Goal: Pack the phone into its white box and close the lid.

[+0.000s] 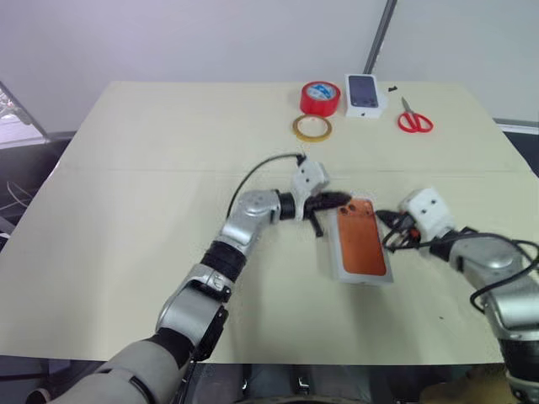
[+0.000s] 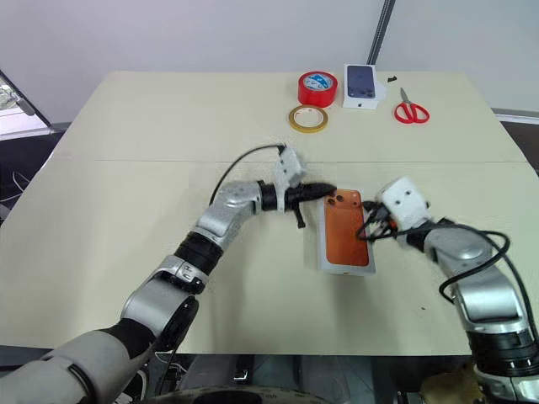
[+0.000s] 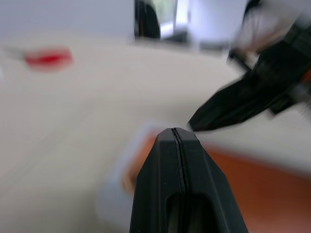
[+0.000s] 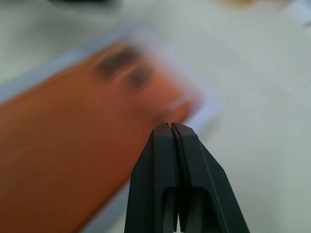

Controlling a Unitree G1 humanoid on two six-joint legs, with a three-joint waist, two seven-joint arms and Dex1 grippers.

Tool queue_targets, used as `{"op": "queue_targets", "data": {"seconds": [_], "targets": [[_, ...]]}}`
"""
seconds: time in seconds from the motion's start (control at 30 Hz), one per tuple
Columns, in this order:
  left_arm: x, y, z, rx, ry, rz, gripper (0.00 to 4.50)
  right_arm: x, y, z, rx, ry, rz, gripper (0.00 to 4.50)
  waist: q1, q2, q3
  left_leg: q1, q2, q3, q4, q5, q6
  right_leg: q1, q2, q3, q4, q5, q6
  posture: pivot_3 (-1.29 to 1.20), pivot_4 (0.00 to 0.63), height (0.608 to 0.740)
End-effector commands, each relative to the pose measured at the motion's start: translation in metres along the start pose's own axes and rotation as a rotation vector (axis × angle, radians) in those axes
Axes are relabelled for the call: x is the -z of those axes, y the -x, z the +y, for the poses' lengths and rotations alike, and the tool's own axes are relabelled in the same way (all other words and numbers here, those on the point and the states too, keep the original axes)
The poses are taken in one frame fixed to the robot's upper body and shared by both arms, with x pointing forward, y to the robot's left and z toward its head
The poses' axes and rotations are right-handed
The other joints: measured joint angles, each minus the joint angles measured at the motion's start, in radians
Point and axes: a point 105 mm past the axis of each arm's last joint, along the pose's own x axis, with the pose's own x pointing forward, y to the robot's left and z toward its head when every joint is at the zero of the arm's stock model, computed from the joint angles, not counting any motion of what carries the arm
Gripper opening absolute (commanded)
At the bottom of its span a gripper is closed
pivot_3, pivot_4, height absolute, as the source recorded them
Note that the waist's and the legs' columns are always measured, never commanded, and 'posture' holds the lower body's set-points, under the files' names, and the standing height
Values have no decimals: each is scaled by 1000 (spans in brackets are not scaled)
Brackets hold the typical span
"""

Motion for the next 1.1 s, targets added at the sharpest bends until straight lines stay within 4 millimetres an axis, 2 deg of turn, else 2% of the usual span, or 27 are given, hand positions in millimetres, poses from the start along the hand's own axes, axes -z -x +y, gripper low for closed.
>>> {"op": "queue_targets", "data": {"seconds": [0.03, 0.1, 0.17, 0.2, 0.23, 0.27, 0.33, 0.43, 0.5, 0.53, 0.57, 0.67, 0.77, 0.87, 1.0, 1.1], "targets": [[20, -2, -7, 34, -52, 101, 0, 17, -2, 25, -78, 36, 70, 70, 0, -5, -3, 1, 0, -1, 0, 0, 0, 2, 0, 0, 0, 0, 0, 0, 150, 740], [21, 0, -9, 46, -31, 86, 0, 16, -3, 31, -95, 40, 62, 70, -1, -5, -3, 16, 1, -1, -2, -1, 1, 16, 1, 0, -3, 0, 0, 0, 150, 740], [16, 3, -11, 70, 34, 46, 0, 10, -4, 30, -101, 1, 40, 70, -3, -5, -3, 20, 2, -1, -3, -2, 2, 21, 1, 0, -6, -1, 0, 0, 150, 740], [10, 5, -8, 66, 91, 10, 244, 5, -4, 26, -102, -71, 18, 16, -5, -5, -3, 20, 2, -1, -3, -2, 2, 21, 1, 0, -6, -1, 0, 0, 150, 740], [1, 8, -5, 61, 89, -31, 507, -1, -3, 23, -105, -121, -12, 277, -6, -5, -3, 20, 2, -1, -3, -2, 2, 21, 1, 0, -6, -1, 0, 0, 150, 740], [-6, 12, -4, 61, 74, -66, 819, -7, -2, 20, -111, -144, -40, 588, -6, -5, -3, 19, 2, -1, -3, -2, 2, 20, 1, 0, -5, -1, 0, 0, 150, 740], [-18, 23, 1, 50, 62, -108, 1714, -20, -1, 11, -88, -142, -97, 1294, -7, -5, -3, 17, 2, -1, -3, -2, 2, 18, 1, 0, -4, -1, 0, 0, 150, 740], [-33, 54, 13, 6, 13, -167, 3304, -40, 7, 0, -93, -170, -202, 2914, -8, -4, -2, 13, 2, -1, -2, -1, 1, 13, 1, 0, -2, -1, 0, 0, 150, 740], [-35, 78, 21, -42, -43, -170, 4135, -39, 12, -5, -103, -158, -207, 3726, -9, -4, -2, 14, 2, -1, -3, -1, 1, 13, 0, 0, -2, -1, 0, 0, 150, 740], [-35, 88, 24, -69, -62, -169, 4500, -36, 14, -6, -109, -147, -196, 4288, -7, -3, -2, 14, 2, -1, -3, -1, 1, 13, 0, 0, -2, -1, 0, 0, 150, 740], [-36, 99, 30, -102, -54, -183, 4500, -32, 15, -9, -109, -146, -183, 4405, -6, -3, -2, 14, 2, -1, -3, -1, 1, 13, 0, 0, -2, -1, 0, 0, 150, 740], [-18, 126, 40, -180, -21, -105, 4500, -27, 15, -16, -95, -136, -169, 4405, -1, -3, -2, 14, 2, -1, -3, -1, 1, 14, -1, 0, -3, -1, 0, 0, 150, 740], [0, 151, 40, -247, -57, -41, 4500, -29, 17, -21, -96, -115, -198, 4405, -1, -3, -2, 14, 2, -1, -3, -1, 1, 14, -1, 0, -3, -1, 0, 0, 150, 740], [20, 184, 36, -296, -51, 36, 4500, -22, 24, -18, -118, -93, -175, 4405, 0, -3, -2, 14, 2, -1, -3, -1, 1, 13, -1, 0, -3, -1, 0, 0, 150, 740], [26, 222, 27, -345, 13, 42, 4500, -16, 34, -20, -95, -69, -172, 4405, -2, -2, -1, 14, 2, -1, -4, -1, 1, 13, -2, 0, -4, -1, 0, 0, 150, 740], [29, 241, 24, -402, 32, 71, 4500, -12, 41, -26, -83, -76, -166, 4405, -1, -1, 0, 14, 2, -1, -4, -1, 1, 14, -3, 0, -4, -1, 0, 0, 150, 740]]}}
